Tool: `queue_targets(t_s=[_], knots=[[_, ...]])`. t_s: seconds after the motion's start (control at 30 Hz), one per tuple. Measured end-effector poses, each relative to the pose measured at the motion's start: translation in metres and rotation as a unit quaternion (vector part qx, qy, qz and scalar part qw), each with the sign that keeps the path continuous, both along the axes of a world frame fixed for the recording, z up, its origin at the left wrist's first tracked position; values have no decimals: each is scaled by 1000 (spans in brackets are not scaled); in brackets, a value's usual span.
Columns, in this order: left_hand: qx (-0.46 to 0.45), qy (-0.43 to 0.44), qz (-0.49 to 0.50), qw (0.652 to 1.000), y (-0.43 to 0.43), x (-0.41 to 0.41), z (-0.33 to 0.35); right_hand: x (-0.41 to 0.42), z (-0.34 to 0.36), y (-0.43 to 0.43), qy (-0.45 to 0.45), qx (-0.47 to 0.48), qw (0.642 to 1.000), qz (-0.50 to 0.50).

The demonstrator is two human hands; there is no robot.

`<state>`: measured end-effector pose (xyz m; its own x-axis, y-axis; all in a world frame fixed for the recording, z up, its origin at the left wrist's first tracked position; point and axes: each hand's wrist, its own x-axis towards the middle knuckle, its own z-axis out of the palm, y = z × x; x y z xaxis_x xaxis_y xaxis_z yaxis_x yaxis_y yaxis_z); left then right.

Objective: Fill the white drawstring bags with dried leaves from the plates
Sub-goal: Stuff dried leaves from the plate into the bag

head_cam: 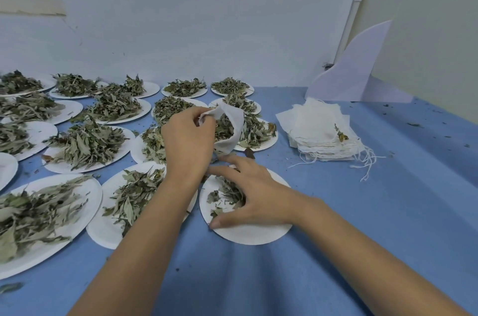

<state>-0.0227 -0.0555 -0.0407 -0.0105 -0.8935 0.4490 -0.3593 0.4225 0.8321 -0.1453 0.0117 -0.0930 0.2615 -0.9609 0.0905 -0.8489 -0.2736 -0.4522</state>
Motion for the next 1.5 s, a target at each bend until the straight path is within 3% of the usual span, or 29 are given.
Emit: queue_targets(t_s=[0.33,0.67,0.77,0.87,1.03,1.23,1.33,1.5], knots=[[6,3,0,1000,2,1,0,-2,-8,2,-25,-63,998,-8],[12,36,-16,999,2,0,-1,5,-6,-2,64,-126,989,-48],[25,69,-19,997,-3,-2,-3,5,-4,-2,-58,-125,980,-143],[8,78,-13,997,-3,-4,-6,1,12,-1,-284,-103,922,-240],[-101,-38,-12,994,7,-12,-14,8,37,5,-472,-114,849,-207],[-110,-121,-48,985,17,-24,-18,20,54,7,-522,-177,809,-202],[-81,-98,-74,989,24,-27,-14,20,55,3,-553,-185,781,-223],[32,-29,-127,991,23,-29,-9,17,59,-7,-517,-282,763,-267]])
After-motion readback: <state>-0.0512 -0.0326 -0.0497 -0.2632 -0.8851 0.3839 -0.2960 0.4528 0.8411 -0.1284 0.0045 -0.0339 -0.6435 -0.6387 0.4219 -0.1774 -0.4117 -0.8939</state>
